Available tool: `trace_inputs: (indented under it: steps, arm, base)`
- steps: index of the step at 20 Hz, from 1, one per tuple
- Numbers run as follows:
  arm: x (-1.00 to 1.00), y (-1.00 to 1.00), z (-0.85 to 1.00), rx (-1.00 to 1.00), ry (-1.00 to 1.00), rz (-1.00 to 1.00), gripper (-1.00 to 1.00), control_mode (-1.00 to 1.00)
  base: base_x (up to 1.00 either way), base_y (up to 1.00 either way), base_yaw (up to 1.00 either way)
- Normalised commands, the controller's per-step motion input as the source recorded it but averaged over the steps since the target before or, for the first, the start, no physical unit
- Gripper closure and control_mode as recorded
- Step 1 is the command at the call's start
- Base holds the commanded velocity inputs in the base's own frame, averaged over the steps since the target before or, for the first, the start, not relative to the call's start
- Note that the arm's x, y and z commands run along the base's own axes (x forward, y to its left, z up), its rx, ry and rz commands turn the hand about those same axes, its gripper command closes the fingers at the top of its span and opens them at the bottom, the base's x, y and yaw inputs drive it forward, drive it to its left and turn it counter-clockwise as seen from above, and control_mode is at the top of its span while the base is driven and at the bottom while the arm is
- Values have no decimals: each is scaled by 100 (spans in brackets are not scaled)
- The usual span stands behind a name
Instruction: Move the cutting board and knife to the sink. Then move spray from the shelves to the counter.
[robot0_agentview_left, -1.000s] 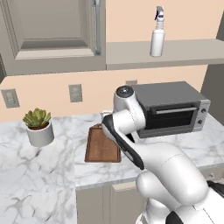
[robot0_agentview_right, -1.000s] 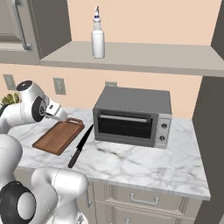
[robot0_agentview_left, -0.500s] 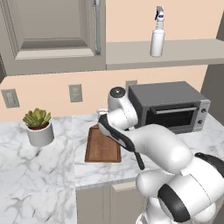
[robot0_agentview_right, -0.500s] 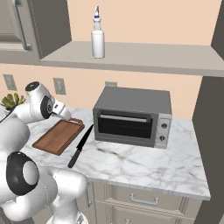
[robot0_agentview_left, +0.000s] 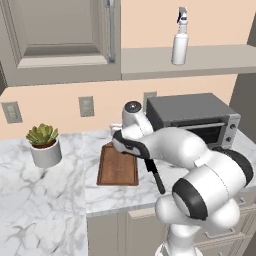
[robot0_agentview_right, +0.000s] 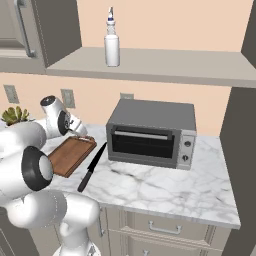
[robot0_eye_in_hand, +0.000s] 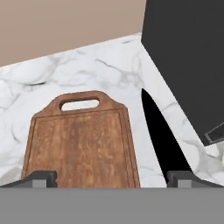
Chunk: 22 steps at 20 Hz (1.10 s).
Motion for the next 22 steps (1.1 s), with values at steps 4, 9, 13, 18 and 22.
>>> trace_inputs:
  steps: [4,9,13,18,22]
  arm:
    - [47,0,-21,3,0,0,-100,-100]
    - [38,3,-26,3,1,0,-100,-100]
    - [40,0,-24,7,0,0,-100,-100]
    - [45,0,-20,5,0,0,-100,-100]
    - [38,0,-21,0,3,0,-100,-100]
  base:
    - [0,0,0]
    - [0,0,0]
    - [0,0,0]
    - [0,0,0]
    - [0,0,0]
